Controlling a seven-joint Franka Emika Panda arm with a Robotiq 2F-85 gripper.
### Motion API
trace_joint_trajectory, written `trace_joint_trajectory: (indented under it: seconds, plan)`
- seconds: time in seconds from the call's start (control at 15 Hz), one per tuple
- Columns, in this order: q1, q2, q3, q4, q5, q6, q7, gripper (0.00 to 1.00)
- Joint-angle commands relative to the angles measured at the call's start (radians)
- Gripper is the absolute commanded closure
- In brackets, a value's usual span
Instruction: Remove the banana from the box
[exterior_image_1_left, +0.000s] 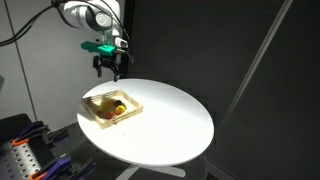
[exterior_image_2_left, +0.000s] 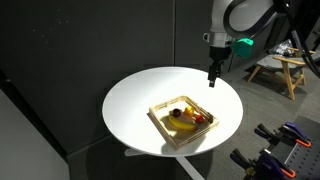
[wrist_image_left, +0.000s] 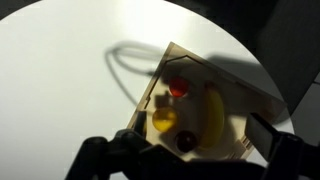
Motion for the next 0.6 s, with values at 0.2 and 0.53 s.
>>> trace_joint_trajectory:
  seconds: [0.2, 0.53]
  plan:
    - [0.04, 0.068, 0.032, 0.005, -0.019, 0.032, 0.104, 0.0]
    - [0.059, 0.101, 0.046, 0.006, -0.016, 0.041, 0.125, 0.0]
